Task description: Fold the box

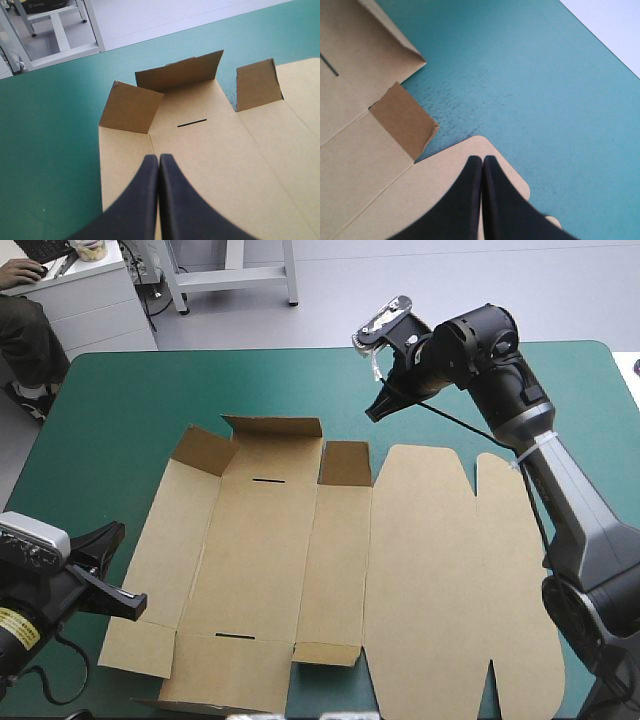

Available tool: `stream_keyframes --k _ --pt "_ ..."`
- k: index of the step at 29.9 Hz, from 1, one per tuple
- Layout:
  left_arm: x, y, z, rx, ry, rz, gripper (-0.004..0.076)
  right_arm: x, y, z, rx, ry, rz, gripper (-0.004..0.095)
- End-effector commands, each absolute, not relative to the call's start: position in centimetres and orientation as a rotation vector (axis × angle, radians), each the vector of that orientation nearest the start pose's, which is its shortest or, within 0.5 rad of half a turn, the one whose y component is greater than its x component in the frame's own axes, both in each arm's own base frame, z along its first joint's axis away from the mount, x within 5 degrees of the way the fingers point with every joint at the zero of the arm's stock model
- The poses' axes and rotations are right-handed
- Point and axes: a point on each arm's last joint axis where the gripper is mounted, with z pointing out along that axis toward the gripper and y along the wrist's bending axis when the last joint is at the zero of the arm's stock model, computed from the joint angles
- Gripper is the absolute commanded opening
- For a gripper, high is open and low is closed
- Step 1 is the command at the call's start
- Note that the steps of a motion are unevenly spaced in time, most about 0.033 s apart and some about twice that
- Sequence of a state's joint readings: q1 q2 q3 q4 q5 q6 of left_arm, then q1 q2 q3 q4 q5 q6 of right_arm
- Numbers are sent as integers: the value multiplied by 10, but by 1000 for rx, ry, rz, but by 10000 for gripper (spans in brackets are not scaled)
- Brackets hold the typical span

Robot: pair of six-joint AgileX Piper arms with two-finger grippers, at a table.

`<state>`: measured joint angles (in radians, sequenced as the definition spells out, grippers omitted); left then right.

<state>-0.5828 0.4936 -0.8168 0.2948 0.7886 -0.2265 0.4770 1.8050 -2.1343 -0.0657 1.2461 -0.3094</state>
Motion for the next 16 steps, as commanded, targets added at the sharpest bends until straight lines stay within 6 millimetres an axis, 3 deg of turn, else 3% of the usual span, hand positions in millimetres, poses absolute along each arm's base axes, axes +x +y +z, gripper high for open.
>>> stream_keyframes --k 1,7,16 --pt "72 -26 396 392 1781 -227 -10 321 151 480 -732 2173 -30 -19" --pt "72 -26 396 392 1781 -227 -10 299 139 477 -698 2219 -21 -19" --pt "72 -26 396 392 1781 -227 -10 247 110 439 -722 2357 -79 -20"
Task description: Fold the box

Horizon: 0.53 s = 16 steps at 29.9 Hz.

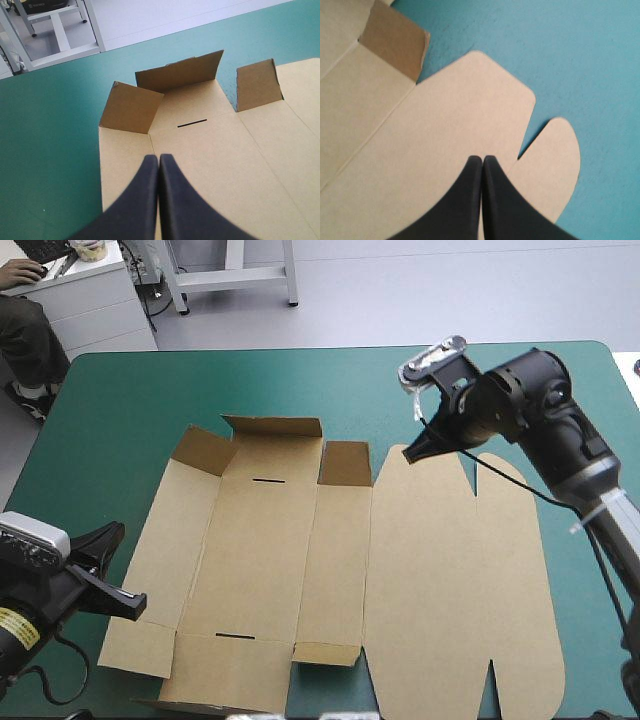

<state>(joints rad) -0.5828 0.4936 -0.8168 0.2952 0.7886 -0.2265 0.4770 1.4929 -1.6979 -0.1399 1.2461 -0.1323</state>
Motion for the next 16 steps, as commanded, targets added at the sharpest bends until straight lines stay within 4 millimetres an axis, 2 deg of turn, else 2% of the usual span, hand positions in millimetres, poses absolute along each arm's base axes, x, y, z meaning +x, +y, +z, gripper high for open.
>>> stream_keyframes --k 1,7,11,16 --pt "72 -26 396 392 1783 -226 -10 239 104 439 -700 2349 -85 -20" --pt "72 -25 395 393 1798 -219 -10 180 70 421 -601 2361 -98 -20" --pt "72 -25 395 393 1798 -219 -10 133 47 414 -497 2322 -42 -20" --pt "72 -24 393 393 1820 -211 -10 81 24 402 -465 2276 31 -20"
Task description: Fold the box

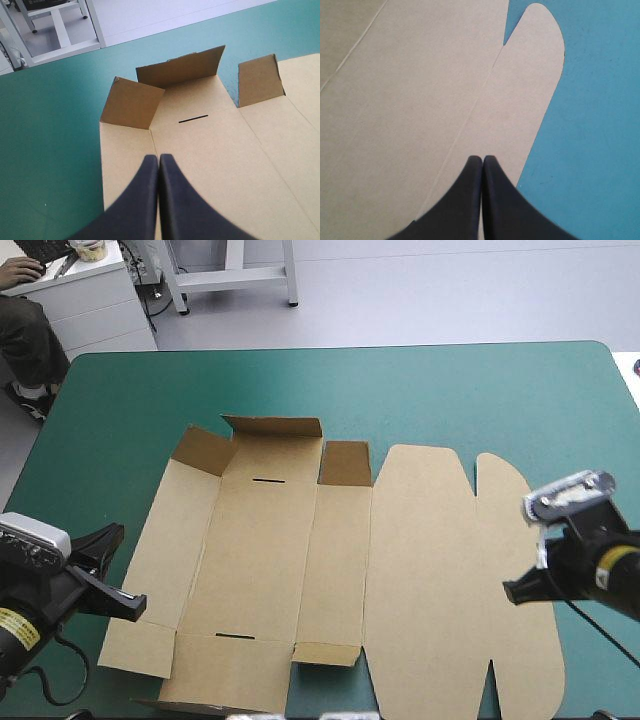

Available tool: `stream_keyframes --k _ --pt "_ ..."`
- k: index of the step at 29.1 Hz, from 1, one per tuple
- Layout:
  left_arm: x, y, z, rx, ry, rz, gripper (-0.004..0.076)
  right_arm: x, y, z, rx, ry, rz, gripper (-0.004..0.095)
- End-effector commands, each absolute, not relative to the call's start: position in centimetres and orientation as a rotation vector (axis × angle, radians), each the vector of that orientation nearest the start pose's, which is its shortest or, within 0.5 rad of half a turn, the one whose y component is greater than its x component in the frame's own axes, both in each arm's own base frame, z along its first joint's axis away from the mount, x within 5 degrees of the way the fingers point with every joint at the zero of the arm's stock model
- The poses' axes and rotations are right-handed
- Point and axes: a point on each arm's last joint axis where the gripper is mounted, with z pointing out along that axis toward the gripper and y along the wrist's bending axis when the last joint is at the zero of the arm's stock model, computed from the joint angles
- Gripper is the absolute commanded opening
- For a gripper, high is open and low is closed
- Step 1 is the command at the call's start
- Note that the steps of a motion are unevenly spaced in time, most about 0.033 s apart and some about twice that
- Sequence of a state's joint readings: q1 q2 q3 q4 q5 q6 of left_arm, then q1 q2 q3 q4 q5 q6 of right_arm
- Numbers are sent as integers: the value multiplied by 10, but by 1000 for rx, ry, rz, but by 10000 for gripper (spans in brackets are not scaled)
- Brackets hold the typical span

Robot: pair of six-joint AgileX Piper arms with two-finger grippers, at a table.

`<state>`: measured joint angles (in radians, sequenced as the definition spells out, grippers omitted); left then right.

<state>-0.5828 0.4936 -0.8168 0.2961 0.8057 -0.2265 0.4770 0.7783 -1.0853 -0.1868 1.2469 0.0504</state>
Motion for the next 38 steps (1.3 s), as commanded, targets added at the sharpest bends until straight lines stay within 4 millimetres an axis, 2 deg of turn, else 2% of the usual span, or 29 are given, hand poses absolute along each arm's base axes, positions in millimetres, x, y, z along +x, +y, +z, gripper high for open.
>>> stream_keyframes --k 1,6,9,13,17,24,28,32,35,38 --pt "71 -24 392 393 1827 -208 -10 74 21 399 -462 2274 41 -20" --pt "70 -23 387 392 1888 -195 -10 39 5 392 -437 2186 105 -20" --pt "71 -23 384 393 1919 -198 -10 30 1 387 -430 2164 111 -20" --pt "78 -32 381 390 1973 -240 -10 26 0 383 -431 2162 121 -20" --pt "97 -48 370 383 2087 -274 -10 27 0 380 -435 2172 123 -20" --pt "145 -82 345 439 2305 -211 -1 27 0 380 -435 2172 124 -20" --pt "167 -98 345 500 2354 -182 18 27 0 380 -435 2172 124 -20" --pt "180 -113 351 601 2415 -224 18 27 2 380 -438 2174 140 -20" --pt "190 -117 358 669 2435 -292 18 26 2 380 -440 2175 151 -20" --pt "207 -97 369 597 2444 -379 18 26 3 380 -441 2176 159 -20"
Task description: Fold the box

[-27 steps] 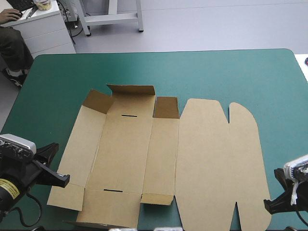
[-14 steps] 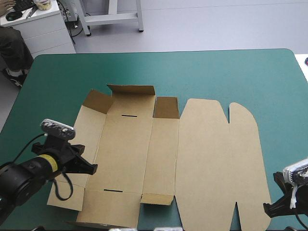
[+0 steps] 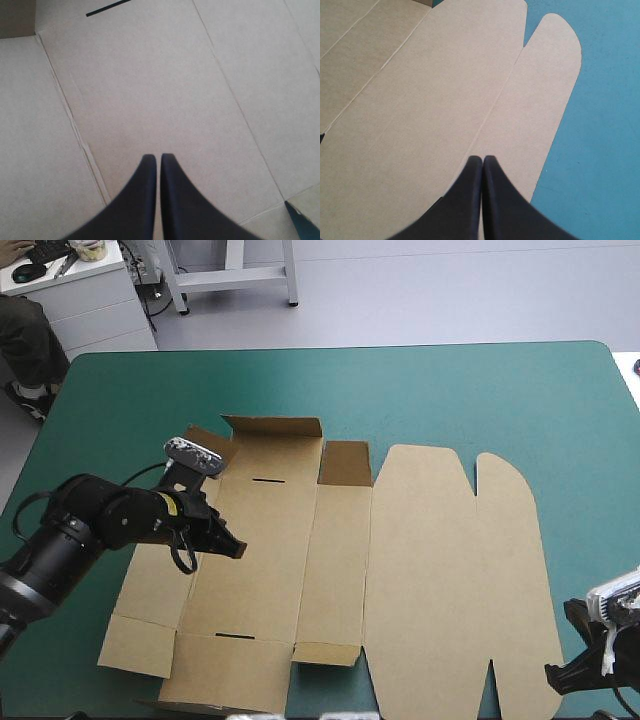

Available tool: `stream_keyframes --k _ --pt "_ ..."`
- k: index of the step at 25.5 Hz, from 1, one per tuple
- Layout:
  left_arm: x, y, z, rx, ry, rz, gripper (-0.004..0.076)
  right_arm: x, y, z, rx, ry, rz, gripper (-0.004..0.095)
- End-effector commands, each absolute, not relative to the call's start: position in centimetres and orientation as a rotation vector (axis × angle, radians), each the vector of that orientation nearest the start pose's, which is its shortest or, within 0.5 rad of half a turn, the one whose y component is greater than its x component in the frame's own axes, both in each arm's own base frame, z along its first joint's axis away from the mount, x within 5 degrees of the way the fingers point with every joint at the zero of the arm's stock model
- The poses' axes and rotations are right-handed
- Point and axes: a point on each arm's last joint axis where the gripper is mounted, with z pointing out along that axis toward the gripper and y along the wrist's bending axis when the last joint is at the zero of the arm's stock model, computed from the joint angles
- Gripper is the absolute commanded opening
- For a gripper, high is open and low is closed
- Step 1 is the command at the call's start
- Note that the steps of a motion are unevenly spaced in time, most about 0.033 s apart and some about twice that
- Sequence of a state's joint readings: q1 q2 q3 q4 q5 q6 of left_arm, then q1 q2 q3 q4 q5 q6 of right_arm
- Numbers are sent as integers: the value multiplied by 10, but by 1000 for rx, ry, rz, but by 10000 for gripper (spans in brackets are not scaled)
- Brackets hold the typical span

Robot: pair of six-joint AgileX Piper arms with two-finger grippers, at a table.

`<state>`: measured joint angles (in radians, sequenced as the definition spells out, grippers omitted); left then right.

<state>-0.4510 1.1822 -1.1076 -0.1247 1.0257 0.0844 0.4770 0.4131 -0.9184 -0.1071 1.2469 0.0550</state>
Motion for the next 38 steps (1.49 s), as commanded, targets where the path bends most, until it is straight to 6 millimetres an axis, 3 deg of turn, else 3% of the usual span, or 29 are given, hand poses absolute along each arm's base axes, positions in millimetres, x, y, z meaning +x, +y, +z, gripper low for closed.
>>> stream_keyframes --k 1,5,7,9,11,13,17,21,27,29,38 --pt "211 -89 370 574 2454 -401 18 26 3 380 -441 2176 159 -20" --pt "218 -52 372 491 2481 -481 18 26 4 380 -443 2177 171 -20" --pt "216 0 372 286 2520 -514 18 26 3 380 -443 2177 168 -20" --pt "212 37 374 75 2488 -507 18 26 3 380 -455 2174 162 -20" --pt "206 64 377 -110 2438 -498 18 26 3 380 -455 2174 162 -20" --pt "201 78 377 -203 2419 -473 13 26 3 380 -455 2174 158 -20" --pt "201 82 377 -255 2415 -449 18 26 3 380 -455 2174 158 -20" --pt "200 88 374 -284 2442 -381 123 26 3 380 -455 2174 158 -20" --pt "207 93 361 -313 2513 -444 584 26 3 380 -455 2174 161 -20" --pt "213 96 352 -329 2529 -490 673 26 3 380 -455 2174 161 -20" --pt "232 96 297 -362 2641 -722 681 26 3 380 -503 2162 136 -20"
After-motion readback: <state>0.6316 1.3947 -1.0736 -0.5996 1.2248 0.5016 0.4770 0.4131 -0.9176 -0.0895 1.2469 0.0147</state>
